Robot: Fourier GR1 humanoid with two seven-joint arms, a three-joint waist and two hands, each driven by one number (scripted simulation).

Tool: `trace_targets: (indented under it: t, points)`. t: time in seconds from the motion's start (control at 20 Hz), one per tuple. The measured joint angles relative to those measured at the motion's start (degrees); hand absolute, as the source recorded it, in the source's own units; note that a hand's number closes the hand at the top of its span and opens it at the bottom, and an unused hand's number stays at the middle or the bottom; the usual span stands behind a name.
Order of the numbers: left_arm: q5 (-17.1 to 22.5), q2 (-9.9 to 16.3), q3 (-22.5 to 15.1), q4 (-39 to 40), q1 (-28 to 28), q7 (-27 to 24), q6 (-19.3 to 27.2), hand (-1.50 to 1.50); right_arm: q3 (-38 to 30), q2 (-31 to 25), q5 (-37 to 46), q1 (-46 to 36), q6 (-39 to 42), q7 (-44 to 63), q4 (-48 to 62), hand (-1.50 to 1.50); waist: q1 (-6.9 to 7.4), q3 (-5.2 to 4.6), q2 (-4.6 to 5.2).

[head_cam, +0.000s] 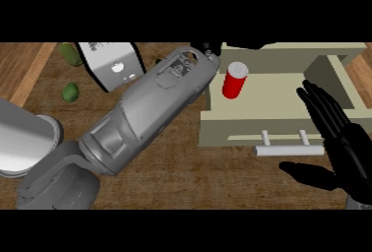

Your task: Pick up the can, place it into the drawer and close the drawer

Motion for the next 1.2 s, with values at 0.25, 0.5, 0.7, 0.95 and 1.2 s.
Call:
trace_targets:
  t: [0.25, 0.5, 0.7, 0.95, 1.2]
  points:
    - [-1.34, 1.79, 0.48, -2.65, 0.9, 2.12, 0.09, -1.5, 3.17, 1.99, 8.89, -2.6, -5.63, 0.28, 9.54, -1.5, 1.22, 0.0, -0.32]
    - [-3.3, 6.28, -0.46, -8.7, 4.2, 5.65, -0.64, -1.5, 1.36, 4.17, 11.13, -6.97, -12.57, -1.71, 21.0, -1.5, 2.28, -0.02, -0.59]
    - [-4.82, 9.94, -1.24, -13.9, 5.65, 9.45, -0.77, -1.5, -0.04, 4.46, 13.49, -10.44, -18.19, -4.35, 28.48, -1.5, 2.76, -0.81, -1.29]
    - [-5.88, 14.46, -1.48, -19.72, 8.12, 12.95, -1.35, -1.5, -2.17, 4.67, 16.29, -16.16, -23.24, -5.25, 37.63, -1.5, 3.3, -1.23, -1.61]
    - [-6.31, 18.06, -1.76, -24.8, 10.66, 15.98, -2.59, -1.5, -4.12, 4.21, 18.86, -21.31, -27.46, -5.96, 45.94, -1.5, 4.03, -1.49, -1.67]
